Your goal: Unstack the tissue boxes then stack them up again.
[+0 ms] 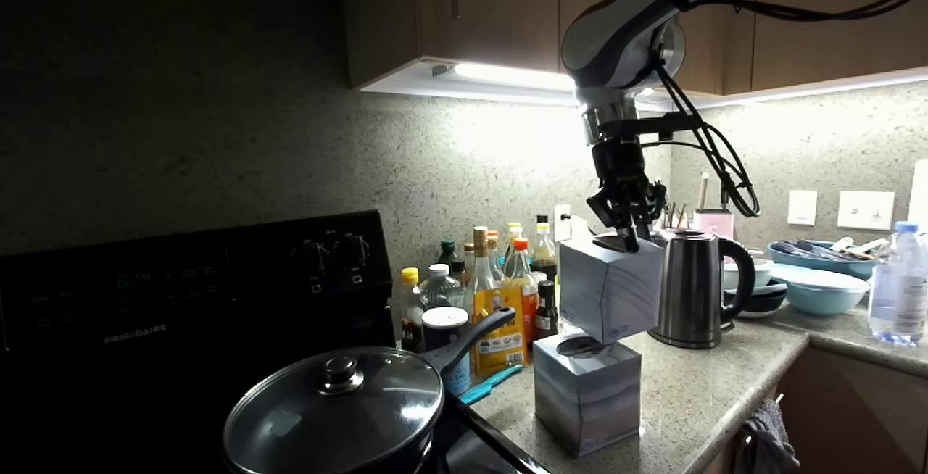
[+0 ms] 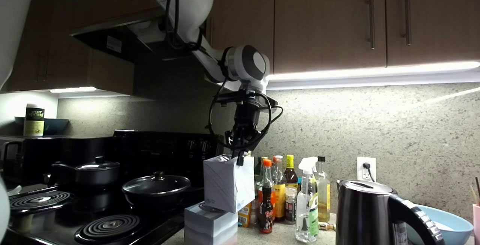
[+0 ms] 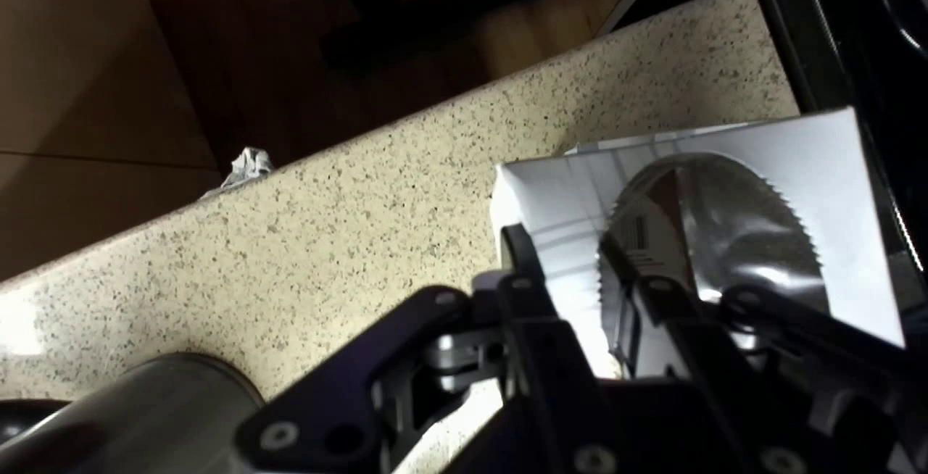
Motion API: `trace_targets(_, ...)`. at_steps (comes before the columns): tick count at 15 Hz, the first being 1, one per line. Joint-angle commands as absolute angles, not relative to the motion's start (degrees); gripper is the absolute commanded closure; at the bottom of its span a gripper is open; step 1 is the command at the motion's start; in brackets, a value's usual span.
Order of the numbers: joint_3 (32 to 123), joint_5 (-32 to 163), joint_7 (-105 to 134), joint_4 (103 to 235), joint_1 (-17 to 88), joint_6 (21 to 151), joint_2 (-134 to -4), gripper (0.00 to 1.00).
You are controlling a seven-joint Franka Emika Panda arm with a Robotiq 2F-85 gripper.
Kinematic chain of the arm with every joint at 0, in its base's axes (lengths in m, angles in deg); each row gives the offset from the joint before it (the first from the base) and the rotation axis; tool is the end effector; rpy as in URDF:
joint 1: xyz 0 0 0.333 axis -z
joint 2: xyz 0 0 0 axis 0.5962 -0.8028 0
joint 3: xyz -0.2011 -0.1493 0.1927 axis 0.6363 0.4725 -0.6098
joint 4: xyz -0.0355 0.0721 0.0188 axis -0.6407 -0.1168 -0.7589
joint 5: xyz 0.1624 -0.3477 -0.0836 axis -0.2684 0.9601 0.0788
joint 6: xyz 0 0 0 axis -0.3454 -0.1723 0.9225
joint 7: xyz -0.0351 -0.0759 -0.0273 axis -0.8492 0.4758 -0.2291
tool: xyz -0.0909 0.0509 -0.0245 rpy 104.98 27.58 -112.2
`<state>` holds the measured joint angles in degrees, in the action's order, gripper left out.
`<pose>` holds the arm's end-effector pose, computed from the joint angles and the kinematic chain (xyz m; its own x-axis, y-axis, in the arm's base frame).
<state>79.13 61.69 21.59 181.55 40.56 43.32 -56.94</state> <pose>0.5393 -0.0904 0.4613 0.8801 -0.3629 -0.3061 -0.3641 -0.9297 0.0551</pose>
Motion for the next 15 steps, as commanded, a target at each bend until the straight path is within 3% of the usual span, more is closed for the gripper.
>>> trace_targets(1, 78.72, 62.57, 25.17, 184.45, 40.44, 43.37, -54.49, 0.93)
trace_targets(2, 78.67, 61.74, 23.01, 182.07, 40.58, 42.74, -56.88, 0.78)
trace_targets(4, 78.7, 61.73, 23.57, 182.23, 40.59, 42.76, -56.82, 0.78)
trace_targets(5, 78.73, 61.74, 23.59, 182.23, 40.6, 42.76, -56.78, 0.93)
trace_targets(15, 76.92, 60.75, 24.05, 182.02, 39.14, 44.34, -59.91, 0.93)
